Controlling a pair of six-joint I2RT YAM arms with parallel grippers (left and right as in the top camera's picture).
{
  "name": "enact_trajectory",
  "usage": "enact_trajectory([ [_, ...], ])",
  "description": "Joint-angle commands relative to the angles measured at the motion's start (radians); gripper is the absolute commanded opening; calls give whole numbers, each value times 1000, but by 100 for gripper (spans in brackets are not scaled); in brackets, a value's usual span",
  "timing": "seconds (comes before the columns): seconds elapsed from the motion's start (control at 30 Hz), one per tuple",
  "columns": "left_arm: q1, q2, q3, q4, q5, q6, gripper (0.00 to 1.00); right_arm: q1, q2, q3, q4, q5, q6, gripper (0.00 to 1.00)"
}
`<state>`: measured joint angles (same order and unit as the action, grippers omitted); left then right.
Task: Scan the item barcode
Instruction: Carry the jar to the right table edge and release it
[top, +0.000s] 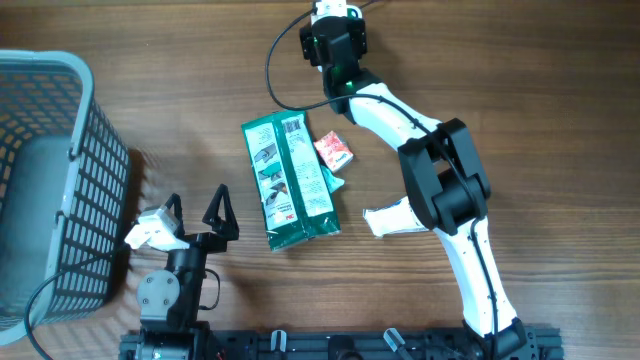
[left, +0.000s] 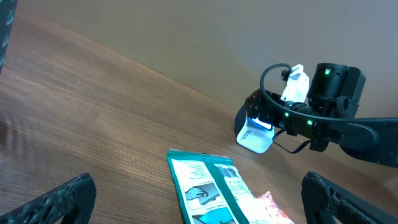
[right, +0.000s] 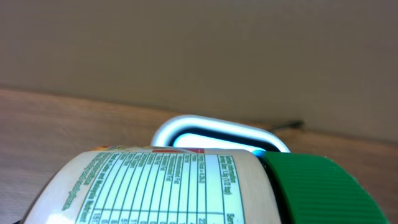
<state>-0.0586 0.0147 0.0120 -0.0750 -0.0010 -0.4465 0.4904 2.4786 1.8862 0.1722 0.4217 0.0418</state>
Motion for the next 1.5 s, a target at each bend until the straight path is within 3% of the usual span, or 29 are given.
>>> enact_trajectory([
  [0.0, 5, -5, -6, 0, 12, 16, 100, -21, -166, 25, -146, 55, -10, 77],
  [0.07, 5, -5, -6, 0, 12, 16, 100, -65, -248, 25, -354, 69, 76, 78],
  [0.17, 5, -5, -6, 0, 12, 16, 100, -262, -319, 25, -674, 69, 226, 78],
  [0.3, 5, -5, -6, 0, 12, 16, 100, -545, -311, 21, -879, 0, 280, 76],
  [0.43, 5, -5, -6, 0, 12, 16, 100, -822, -307, -8, -882, -126, 280, 79],
  [0.57, 5, -5, -6, 0, 12, 16, 100, -1049, -303, -148, -748, -177, 276, 79],
  [0.7, 5, -5, -6, 0, 12, 16, 100, -1142, -292, -332, -552, -180, 275, 79],
  [0.77, 5, -5, -6, 0, 12, 16, 100, -1157, -292, -363, -521, -180, 276, 79],
  [0.83, 5, -5, -6, 0, 12, 16, 100, -1167, -292, -370, -512, -179, 275, 97],
  [0.93, 5, -5, -6, 0, 12, 16, 100, -1161, -332, -348, -525, -183, 268, 100],
  [1.1, 5, -5, -6, 0, 12, 16, 100, -1106, -695, -321, -538, -233, 251, 100],
  [1.17, 5, -5, -6, 0, 12, 16, 100, -1049, -845, -321, -582, -320, 306, 100],
  [1.3, 5, -5, -6, 0, 12, 16, 100, -847, -1029, -322, -862, -668, 442, 100],
  [1.4, 5, -5, -6, 0, 12, 16, 100, -693, -1029, -325, -1115, -742, 554, 100],
  [1.47, 5, -5, -6, 0, 12, 16, 100, -521, -1011, -351, -1358, -722, 716, 99],
])
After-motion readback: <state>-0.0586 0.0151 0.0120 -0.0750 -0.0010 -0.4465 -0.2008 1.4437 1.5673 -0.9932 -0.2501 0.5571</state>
